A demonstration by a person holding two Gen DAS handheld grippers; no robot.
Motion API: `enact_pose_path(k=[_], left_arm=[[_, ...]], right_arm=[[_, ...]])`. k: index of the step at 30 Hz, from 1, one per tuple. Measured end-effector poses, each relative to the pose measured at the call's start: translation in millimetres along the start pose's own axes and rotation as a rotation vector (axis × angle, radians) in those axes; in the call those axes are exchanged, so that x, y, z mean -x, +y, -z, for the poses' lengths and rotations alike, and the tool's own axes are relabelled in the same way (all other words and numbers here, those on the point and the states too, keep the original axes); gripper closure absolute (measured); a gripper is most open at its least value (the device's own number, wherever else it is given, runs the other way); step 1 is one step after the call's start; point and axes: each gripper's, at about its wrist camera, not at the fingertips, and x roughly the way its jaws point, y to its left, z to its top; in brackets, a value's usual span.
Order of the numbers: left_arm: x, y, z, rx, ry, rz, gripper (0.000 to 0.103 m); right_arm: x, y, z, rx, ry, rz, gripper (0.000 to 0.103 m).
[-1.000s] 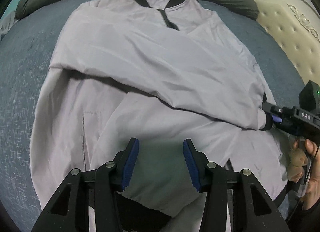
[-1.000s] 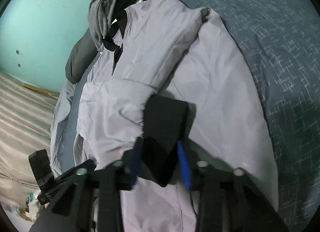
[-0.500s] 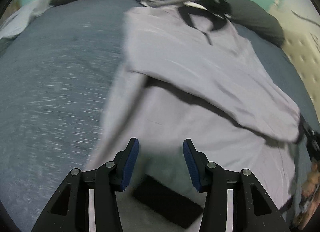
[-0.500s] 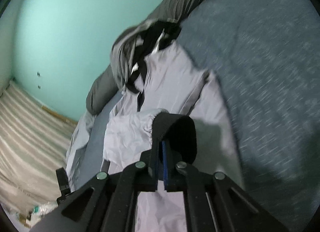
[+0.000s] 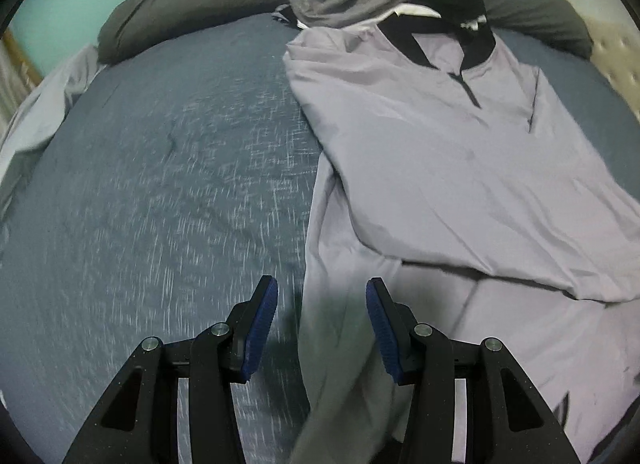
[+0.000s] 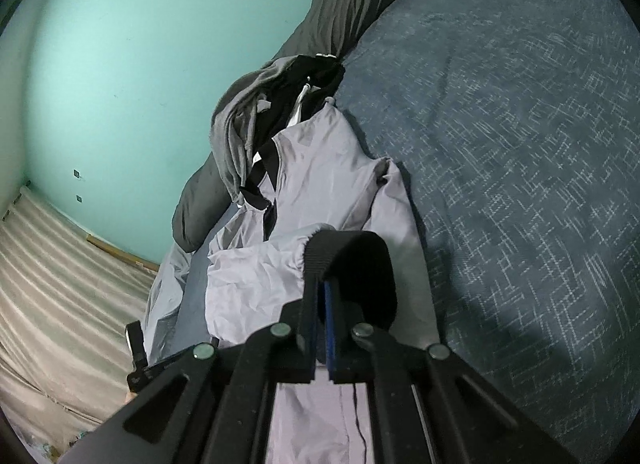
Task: Fold clothes
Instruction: 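Release the black cuff from the left tool and pull it back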
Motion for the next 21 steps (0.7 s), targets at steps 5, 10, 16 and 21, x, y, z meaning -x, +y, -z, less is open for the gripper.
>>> enact_pose_path(k=[5,10,16,21], left_arm=[[-24,-8,-8,-0.060,0.021,-0.028,0.053],[-37,-12,-13,-0.069,-0.007,0.001,0.053],[-29,-11,-18,-0.077,-0.100,0.025,0.053],[-28,-9,-27,-0.090,-0.124,0.016,0.053]], right_arm=[[-1,-3,-1,-0.010,0.006,-0.003,0.100],[-2,-4,-1,-0.004,0.010,0.003,0.100],[-6,-5,0,-0.003,0.022,0.012,0.100],[-9,-4,2,0.004,0.029,0.015,0.100]])
